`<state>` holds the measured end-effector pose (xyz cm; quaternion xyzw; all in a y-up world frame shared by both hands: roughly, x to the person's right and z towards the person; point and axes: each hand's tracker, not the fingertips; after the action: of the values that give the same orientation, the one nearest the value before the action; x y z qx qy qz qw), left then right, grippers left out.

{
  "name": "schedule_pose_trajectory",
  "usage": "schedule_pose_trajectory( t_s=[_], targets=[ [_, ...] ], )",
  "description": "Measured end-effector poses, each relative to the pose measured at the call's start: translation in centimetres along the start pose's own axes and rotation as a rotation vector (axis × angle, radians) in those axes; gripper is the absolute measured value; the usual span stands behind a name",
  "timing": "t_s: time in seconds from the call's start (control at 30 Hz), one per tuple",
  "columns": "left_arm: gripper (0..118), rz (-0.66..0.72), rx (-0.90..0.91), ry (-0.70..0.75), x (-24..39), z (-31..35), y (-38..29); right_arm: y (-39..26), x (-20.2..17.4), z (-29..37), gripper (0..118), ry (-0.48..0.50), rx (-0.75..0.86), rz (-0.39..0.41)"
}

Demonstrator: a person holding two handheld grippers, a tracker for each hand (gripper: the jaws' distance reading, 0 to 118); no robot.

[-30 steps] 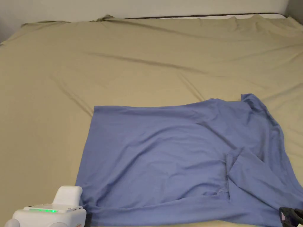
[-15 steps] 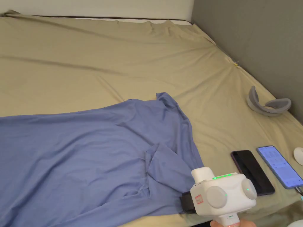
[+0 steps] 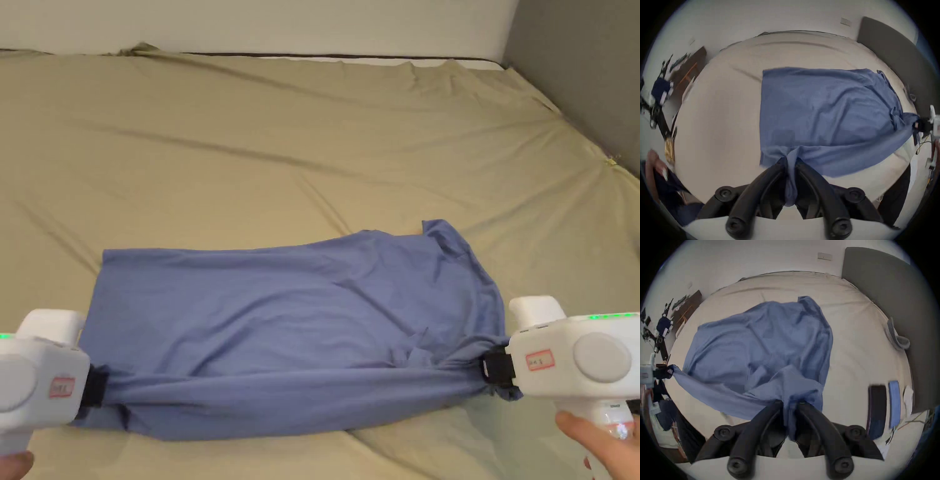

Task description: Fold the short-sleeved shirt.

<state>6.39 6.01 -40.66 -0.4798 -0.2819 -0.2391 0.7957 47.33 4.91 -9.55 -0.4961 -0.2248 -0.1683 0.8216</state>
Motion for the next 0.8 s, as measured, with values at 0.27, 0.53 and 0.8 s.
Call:
schedule_pose_trajectory(
  t_s=[0.27,0.53,0.8],
  targets=[
    [4,0.18,-0.264,-0.109,-1.3,-10.8,6.2,7.3,0.5,-9.1,11,-0.023,-0.167,-0.017],
    [101,0.176,-0.079,-0.02,-3.4,-6.0,2.9,4.2,1.0,-6.1,110,0.008,-0.019,-0.017],
    [46,0.322,0.323,-0.073,-0.6,8.1,-8.9,-7.1,-2.5,7.0,82,0.044,0.324,-0.03]
  ],
)
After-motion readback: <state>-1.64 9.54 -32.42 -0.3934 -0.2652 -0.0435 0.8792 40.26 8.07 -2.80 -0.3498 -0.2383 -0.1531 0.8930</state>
